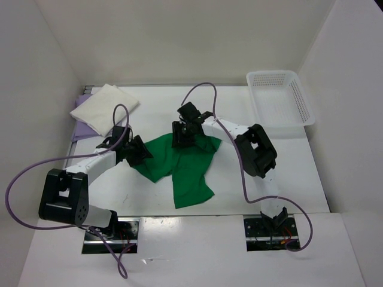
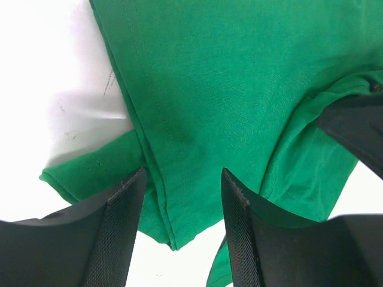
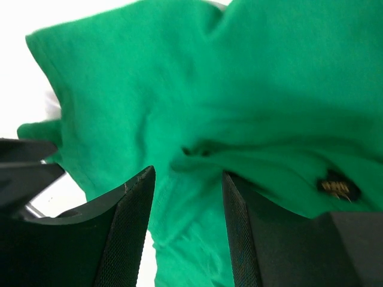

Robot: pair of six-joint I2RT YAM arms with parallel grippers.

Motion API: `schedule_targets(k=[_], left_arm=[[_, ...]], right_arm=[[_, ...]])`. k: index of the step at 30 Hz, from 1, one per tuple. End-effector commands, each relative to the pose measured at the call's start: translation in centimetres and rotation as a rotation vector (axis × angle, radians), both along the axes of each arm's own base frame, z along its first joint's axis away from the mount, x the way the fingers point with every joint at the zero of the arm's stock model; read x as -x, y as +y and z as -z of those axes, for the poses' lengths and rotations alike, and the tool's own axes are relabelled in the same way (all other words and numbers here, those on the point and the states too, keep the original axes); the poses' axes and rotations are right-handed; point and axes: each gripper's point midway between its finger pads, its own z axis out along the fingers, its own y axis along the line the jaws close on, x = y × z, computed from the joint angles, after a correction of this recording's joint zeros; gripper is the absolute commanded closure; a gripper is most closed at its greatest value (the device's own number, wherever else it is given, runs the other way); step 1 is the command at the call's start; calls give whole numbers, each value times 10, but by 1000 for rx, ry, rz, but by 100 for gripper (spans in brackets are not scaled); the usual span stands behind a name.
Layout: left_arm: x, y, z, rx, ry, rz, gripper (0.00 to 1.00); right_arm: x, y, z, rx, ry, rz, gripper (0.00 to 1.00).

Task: Fold and stack the t-shirts
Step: Flatten out the tshirt

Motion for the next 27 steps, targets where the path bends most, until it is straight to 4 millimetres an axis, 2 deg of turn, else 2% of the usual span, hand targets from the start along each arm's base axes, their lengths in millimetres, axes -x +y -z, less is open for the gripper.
schedule_targets(k=[1,4,6,7,10,11,12,14,16,17,18,19,21,22,23,24,25,26,27], left_arm=[[7,-2,10,-6,33,18,39],[11,-8,22,-19,66,41,39],[11,-11,24,-20,67,50,39],[10,-15,25,-20,68,62,43],[7,-18,25,-19,58,72,48],[5,-20,24,-11,57,76,50],[5,-21,24,-7,60,69,52],[1,-22,21,-5,50,69,56],[-7,-23,11,1,18,69,61],[-10,-24,7,1,13,69,63],[-20,-21,-7,20,-22,49,67],[-27,-21,-19,44,-57,40,68],[-38,-21,-33,80,-88,31,74],[-48,-24,-47,92,-123,37,78],[-50,-24,-51,92,-128,38,81],[-52,-27,-55,103,-136,46,82],[-52,-24,-56,109,-135,41,82],[-56,-27,-62,128,-150,39,86],[-59,-26,-70,147,-163,29,87]], right_arm=[[-7,13,-11,10,-36,-1,46],[-12,16,-10,7,-33,25,46],[-13,15,-2,28,-18,41,46],[-15,14,2,43,-16,47,47],[-16,9,11,79,-12,62,60],[-16,9,11,79,-12,62,71],[-17,9,6,70,-14,71,78],[-19,6,-4,68,-43,84,91],[-19,4,-26,56,-73,93,96],[-19,0,-34,58,-91,103,96],[-17,-4,-42,63,-105,101,97],[-15,-11,-63,52,-143,115,99],[-4,-24,-74,68,-157,106,99],[1,-28,-99,39,-188,110,99],[0,-36,-109,30,-207,116,99],[5,-48,-109,45,-202,120,99],[9,-57,-134,11,-242,134,99],[11,-63,-143,0,-256,144,99],[18,-73,-143,3,-249,140,99]])
